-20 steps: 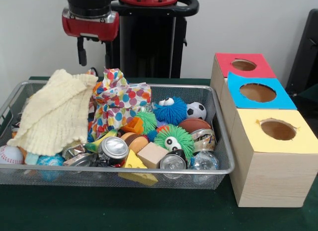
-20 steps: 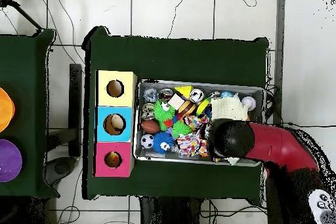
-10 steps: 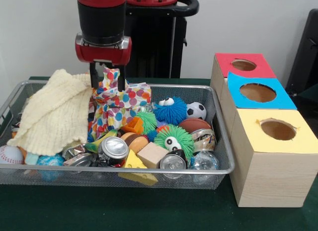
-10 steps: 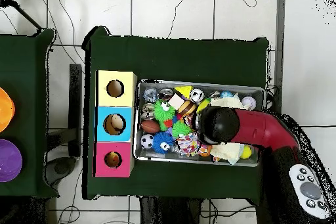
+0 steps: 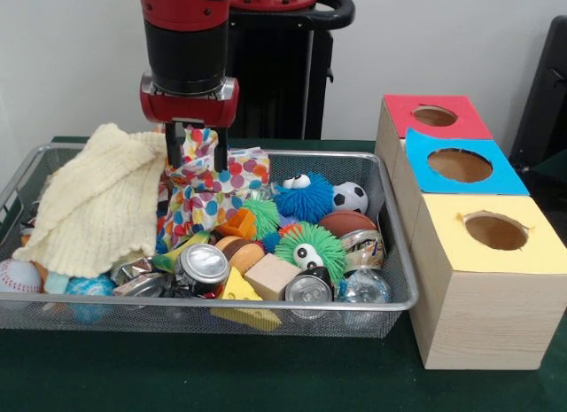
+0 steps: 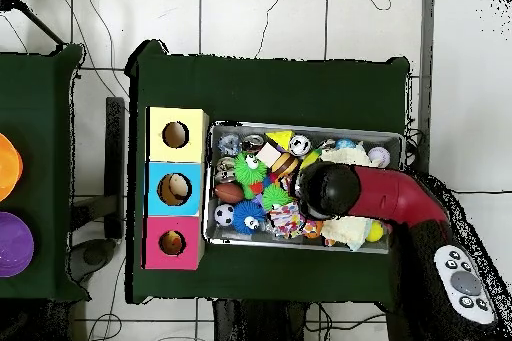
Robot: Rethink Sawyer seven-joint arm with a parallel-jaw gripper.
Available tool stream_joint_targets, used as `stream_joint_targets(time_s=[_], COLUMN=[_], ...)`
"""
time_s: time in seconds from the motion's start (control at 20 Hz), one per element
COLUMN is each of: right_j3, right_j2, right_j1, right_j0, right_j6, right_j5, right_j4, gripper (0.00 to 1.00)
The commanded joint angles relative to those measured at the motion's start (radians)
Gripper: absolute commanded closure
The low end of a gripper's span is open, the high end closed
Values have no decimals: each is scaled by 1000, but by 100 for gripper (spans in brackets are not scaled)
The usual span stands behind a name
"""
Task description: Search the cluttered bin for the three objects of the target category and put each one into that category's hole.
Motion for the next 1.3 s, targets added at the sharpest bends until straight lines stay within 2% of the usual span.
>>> stream_joint_targets(time_s=[0.05,0.55,1.3], right_j3=[30,54,28], right_j2=[-17,-55,-121], right_j1=[28,17,70], right_j0=[36,112,179], right_j6=[194,236,236], right_j5=[-100,-153,-196], right_j4=[31,72,133], gripper=[0,0,0])
